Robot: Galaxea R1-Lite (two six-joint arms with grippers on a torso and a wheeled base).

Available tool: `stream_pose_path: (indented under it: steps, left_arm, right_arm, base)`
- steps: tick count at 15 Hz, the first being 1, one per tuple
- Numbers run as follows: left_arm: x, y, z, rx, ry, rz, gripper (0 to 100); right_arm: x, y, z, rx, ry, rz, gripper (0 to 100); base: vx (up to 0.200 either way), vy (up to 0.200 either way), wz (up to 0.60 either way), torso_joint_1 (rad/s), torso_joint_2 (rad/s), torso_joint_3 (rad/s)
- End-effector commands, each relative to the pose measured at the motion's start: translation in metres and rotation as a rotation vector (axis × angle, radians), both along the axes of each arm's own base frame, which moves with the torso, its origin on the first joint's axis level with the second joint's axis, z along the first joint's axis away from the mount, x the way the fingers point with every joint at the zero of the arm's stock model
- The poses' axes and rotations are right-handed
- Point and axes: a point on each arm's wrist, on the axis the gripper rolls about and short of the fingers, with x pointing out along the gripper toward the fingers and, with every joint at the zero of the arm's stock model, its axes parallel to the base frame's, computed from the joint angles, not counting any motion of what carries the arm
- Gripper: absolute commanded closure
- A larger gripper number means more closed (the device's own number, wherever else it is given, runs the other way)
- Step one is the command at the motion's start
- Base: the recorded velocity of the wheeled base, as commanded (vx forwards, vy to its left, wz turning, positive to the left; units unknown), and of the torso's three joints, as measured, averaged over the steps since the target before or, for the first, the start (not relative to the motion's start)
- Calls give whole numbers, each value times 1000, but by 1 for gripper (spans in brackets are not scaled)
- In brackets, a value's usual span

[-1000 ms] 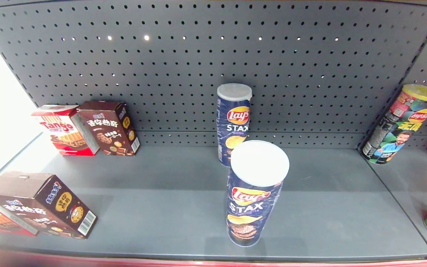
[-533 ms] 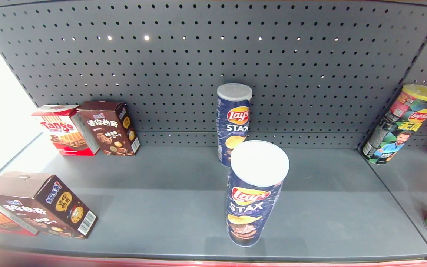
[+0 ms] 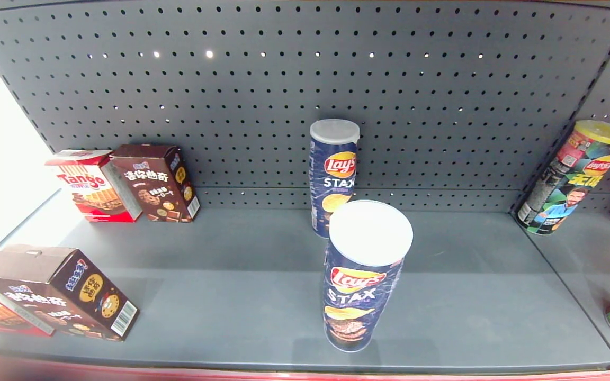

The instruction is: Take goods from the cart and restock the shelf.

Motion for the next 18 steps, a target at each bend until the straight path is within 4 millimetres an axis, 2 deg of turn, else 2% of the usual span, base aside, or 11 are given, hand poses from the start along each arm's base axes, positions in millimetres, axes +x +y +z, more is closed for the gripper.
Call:
stream_pose_path:
  steps: [1,3,4,5,6,7,8,11,13,15,18]
  left_arm:
    - [0,0,0,-22,-1,0,0]
    - [0,0,0,-25,-1,3,0]
    - [0,0,0,-25,-1,1,0]
    - [0,0,1,-22,-3,-3,0]
    - [0,0,0,-22,-1,-2,0]
    - [0,0,0,-22,-1,-2,0]
    - [0,0,0,-23,-3,-2,0]
    - [0,0,1,-20,-1,-5,0]
    - [0,0,0,-23,-1,-2,0]
    - [0,0,0,-22,0,-2,0]
    - [0,0,0,-23,-1,-2,0]
  right_arm:
    - [0,0,0,0,1,0,0]
    - [0,0,0,-5,2,-3,0]
    - [-2,0,13,-12,-29,-18,0]
    - [6,0,83,20,-58,-27,0]
    - [24,0,105,53,11,7,0]
    - [24,0,105,53,11,7,0]
    - [27,3,116,-103,-1,216,0]
    - [37,8,113,-126,49,411,0]
    - [51,11,129,-131,68,448,0]
    - [82,23,159,-169,95,560,0]
    - [108,48,156,-208,190,703,0]
  base:
    - [0,0,0,0,0,0]
    - [0,0,0,0,0,0]
    - [0,0,0,0,0,0]
    - [0,0,0,0,0,0]
    - [0,0,0,0,0,0]
    - [0,0,0,0,0,0]
    - [0,0,0,0,0,0]
    - [0,0,0,0,0,0]
    - [0,0,0,0,0,0]
    - [0,0,0,0,0,0]
    - [0,0,0,0,0,0]
